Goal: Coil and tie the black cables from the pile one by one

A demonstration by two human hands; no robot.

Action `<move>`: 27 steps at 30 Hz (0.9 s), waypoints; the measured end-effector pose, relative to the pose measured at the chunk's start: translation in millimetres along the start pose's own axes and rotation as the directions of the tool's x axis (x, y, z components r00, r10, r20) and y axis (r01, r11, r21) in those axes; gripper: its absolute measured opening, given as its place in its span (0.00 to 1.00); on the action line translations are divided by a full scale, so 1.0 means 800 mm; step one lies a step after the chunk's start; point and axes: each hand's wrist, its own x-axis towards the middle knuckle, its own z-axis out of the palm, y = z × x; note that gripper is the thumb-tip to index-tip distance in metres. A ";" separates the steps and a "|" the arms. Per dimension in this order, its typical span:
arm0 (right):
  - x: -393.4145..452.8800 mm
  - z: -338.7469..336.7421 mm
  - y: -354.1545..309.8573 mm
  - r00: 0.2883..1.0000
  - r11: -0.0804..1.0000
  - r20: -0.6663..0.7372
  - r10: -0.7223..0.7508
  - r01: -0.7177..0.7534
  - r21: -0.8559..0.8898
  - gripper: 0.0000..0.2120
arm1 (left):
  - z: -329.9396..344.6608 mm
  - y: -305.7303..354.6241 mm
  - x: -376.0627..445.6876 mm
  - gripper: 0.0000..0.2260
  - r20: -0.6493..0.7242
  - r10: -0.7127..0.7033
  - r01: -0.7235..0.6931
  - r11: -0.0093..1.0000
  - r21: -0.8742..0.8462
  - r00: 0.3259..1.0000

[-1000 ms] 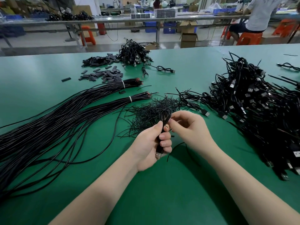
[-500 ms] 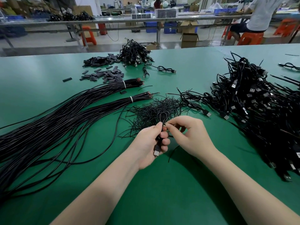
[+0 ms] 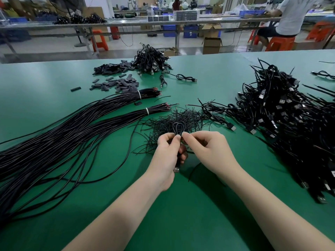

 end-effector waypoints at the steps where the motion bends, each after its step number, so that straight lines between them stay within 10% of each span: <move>1: 0.001 0.000 -0.001 0.999 0.999 0.018 0.034 -0.034 0.021 0.19 | 0.000 0.000 0.001 0.07 0.013 0.007 -0.007 1.000 -0.007 1.000; 14: 0.009 -0.016 -0.003 0.858 0.772 0.288 0.426 -0.511 0.379 0.06 | -0.007 -0.004 0.001 0.07 0.205 0.041 -0.017 0.993 -0.120 0.978; 27: 0.004 -0.008 -0.013 0.945 0.893 0.090 0.313 -0.325 0.311 0.02 | -0.009 -0.007 0.003 0.07 0.101 0.206 -0.212 0.976 0.054 0.973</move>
